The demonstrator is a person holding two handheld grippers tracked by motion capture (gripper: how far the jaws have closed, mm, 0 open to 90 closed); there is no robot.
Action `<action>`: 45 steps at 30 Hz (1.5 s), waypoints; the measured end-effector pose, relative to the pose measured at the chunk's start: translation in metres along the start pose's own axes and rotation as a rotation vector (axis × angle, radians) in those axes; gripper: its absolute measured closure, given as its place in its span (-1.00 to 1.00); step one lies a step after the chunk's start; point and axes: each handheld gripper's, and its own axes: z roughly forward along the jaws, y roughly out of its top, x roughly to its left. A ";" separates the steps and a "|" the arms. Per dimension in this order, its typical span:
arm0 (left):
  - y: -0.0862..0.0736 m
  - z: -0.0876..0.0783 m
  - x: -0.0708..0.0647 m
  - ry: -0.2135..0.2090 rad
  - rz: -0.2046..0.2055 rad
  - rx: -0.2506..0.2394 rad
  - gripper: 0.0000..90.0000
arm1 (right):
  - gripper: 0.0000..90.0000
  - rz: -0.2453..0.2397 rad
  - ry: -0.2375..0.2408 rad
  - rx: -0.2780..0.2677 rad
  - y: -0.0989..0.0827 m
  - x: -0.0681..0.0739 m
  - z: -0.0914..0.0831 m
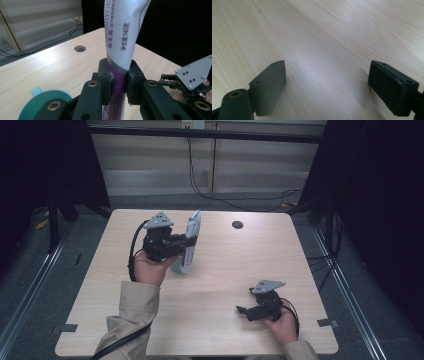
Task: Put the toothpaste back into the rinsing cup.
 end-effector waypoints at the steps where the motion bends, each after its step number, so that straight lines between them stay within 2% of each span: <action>1: 0.000 0.000 0.000 0.000 0.000 0.000 0.72 | -0.68 0.001 -0.001 0.000 0.000 0.000 0.000; 7: 0.008 0.000 0.004 0.021 -0.011 -0.041 0.72 | -0.68 0.002 -0.001 0.000 0.000 0.000 0.000; 15: 0.016 0.000 0.009 0.051 -0.014 -0.068 0.72 | -0.68 0.004 -0.002 -0.001 0.000 0.000 0.000; 18: 0.015 0.000 0.013 0.059 -0.022 -0.093 0.72 | -0.68 0.003 -0.001 0.000 0.000 0.000 0.000; 22: 0.014 0.002 0.017 0.066 -0.026 -0.095 0.72 | -0.68 0.003 -0.001 0.000 0.000 0.000 0.000; 36: 0.013 0.007 0.029 0.133 -0.029 -0.123 0.72 | -0.68 0.001 0.002 -0.001 0.000 0.000 0.000; 45: 0.006 0.012 0.037 0.164 -0.035 -0.135 0.72 | -0.68 0.002 0.003 0.000 0.000 0.000 0.000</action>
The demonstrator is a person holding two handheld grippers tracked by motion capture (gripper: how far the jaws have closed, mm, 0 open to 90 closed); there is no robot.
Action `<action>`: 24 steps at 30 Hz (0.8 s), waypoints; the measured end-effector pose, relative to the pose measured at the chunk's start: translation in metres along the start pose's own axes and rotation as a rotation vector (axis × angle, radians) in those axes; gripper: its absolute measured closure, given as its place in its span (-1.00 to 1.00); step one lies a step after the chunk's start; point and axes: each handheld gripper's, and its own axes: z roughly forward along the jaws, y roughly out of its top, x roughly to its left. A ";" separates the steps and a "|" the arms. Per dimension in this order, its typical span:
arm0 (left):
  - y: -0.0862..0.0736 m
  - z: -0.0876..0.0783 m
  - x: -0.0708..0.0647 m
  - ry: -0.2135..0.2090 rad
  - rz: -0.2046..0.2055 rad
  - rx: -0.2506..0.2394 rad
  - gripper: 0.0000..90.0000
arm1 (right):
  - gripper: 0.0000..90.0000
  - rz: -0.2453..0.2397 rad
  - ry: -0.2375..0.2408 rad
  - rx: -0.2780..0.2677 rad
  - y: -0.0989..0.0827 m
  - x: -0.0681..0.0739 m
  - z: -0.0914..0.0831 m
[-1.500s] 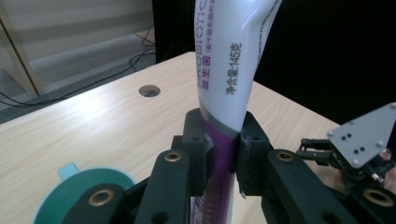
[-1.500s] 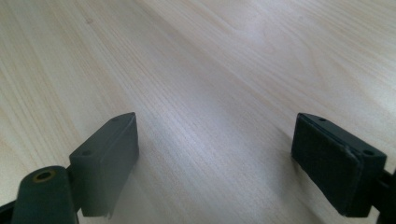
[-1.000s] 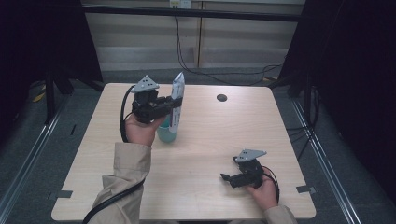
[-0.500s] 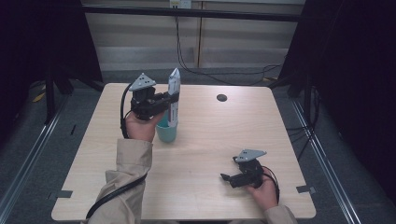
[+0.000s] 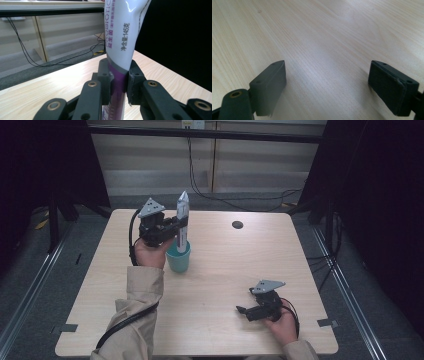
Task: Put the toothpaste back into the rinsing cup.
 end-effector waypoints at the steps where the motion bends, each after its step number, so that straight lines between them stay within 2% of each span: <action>1: -0.002 0.002 0.001 0.007 -0.001 -0.003 0.71 | -0.68 0.000 0.000 0.000 0.000 0.000 0.000; 8: -0.011 0.010 0.007 0.024 -0.011 0.006 0.71 | -0.68 0.000 -0.001 0.000 0.000 0.000 0.000; 12: -0.018 0.014 0.008 0.052 0.002 0.023 0.71 | -0.68 0.000 0.001 0.000 0.000 0.000 0.000; 15: -0.025 0.017 0.011 0.058 -0.016 0.024 0.71 | -0.68 -0.001 0.002 -0.001 0.000 0.000 0.000; 22: -0.038 0.023 0.015 0.072 0.003 0.050 0.71 | -0.68 -0.004 0.004 -0.002 0.000 0.000 0.000; 24: -0.041 0.025 0.016 0.081 -0.005 0.049 0.71 | -0.68 -0.003 0.004 -0.001 0.000 0.000 0.000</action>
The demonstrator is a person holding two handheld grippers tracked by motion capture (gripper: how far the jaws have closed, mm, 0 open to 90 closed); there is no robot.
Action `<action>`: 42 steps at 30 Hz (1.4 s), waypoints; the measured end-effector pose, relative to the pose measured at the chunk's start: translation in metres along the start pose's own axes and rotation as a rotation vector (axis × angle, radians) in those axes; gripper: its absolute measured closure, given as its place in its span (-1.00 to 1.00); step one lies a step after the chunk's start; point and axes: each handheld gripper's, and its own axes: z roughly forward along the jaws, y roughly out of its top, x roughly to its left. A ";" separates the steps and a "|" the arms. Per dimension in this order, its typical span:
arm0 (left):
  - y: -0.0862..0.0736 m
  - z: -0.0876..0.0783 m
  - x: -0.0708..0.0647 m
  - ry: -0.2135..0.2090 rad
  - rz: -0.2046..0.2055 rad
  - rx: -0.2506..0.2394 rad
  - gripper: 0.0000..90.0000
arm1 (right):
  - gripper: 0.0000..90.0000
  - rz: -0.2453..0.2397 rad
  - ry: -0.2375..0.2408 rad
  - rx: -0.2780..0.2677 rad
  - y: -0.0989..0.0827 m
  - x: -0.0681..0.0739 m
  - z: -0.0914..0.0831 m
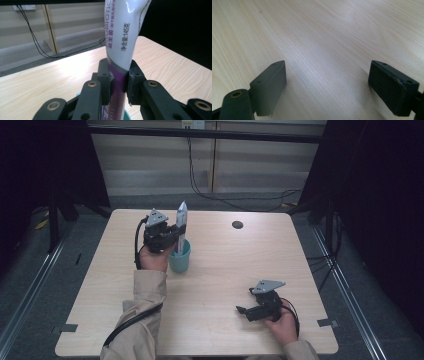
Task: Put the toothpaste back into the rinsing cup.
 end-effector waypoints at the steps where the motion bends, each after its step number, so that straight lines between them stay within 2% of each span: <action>1: -0.002 0.000 0.001 0.003 -0.003 0.002 0.71 | -0.68 0.000 0.001 0.000 0.000 0.000 0.000; 16: -0.028 0.000 0.008 0.010 -0.035 0.011 0.69 | -0.68 -0.003 0.005 -0.002 0.000 0.000 0.000; 25: -0.043 -0.001 0.009 0.020 -0.054 0.047 0.67 | -0.67 0.000 0.007 -0.002 0.000 0.000 0.000; 31: -0.054 -0.004 0.009 0.024 -0.067 0.054 0.65 | -0.67 -0.001 0.007 -0.002 0.000 0.000 0.000; 42: -0.060 -0.012 0.007 0.016 -0.067 0.038 0.63 | -0.67 -0.001 0.007 -0.001 0.000 0.000 0.000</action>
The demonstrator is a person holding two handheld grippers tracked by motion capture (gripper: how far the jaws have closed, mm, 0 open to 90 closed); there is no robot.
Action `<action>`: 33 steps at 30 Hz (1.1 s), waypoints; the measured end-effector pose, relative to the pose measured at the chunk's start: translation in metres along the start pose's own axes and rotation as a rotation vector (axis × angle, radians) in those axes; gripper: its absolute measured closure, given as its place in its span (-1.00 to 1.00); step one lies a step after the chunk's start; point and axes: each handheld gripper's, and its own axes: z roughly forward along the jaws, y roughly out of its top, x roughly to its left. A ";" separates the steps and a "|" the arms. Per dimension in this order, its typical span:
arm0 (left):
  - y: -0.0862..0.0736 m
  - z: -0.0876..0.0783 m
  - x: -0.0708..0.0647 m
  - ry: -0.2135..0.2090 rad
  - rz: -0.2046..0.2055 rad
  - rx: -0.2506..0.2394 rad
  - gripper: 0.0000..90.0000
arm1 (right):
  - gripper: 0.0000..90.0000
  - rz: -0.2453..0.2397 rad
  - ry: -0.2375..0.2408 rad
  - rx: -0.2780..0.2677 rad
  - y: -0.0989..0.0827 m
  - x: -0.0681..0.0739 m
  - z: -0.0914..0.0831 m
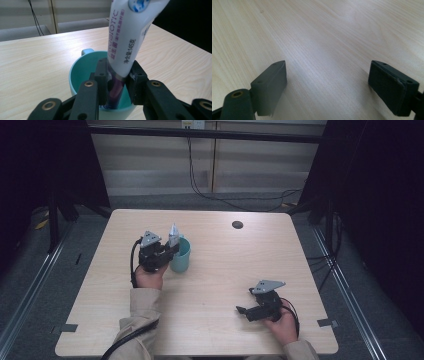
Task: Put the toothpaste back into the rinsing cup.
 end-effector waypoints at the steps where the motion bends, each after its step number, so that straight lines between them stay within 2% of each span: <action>1: -0.001 -0.002 0.001 0.001 -0.001 0.005 0.62 | -0.67 0.000 0.000 0.000 0.000 0.000 0.000; 5: -0.002 -0.005 0.001 0.002 -0.003 0.013 0.62 | -0.67 0.000 0.000 0.000 0.000 0.000 0.000; 11: -0.005 -0.009 -0.002 0.004 0.019 0.027 0.59 | -0.67 0.000 0.000 0.000 0.000 0.000 0.000; 17: -0.003 -0.011 0.000 0.010 0.005 0.032 0.60 | -0.67 -0.001 0.000 -0.001 0.000 0.000 0.000; 26: -0.002 -0.012 0.002 0.011 0.013 0.045 0.57 | -0.67 0.000 0.000 0.000 0.000 0.000 0.000; 33: -0.001 -0.012 0.003 0.016 0.014 0.053 0.39 | -0.67 0.000 0.000 0.000 0.000 0.000 0.000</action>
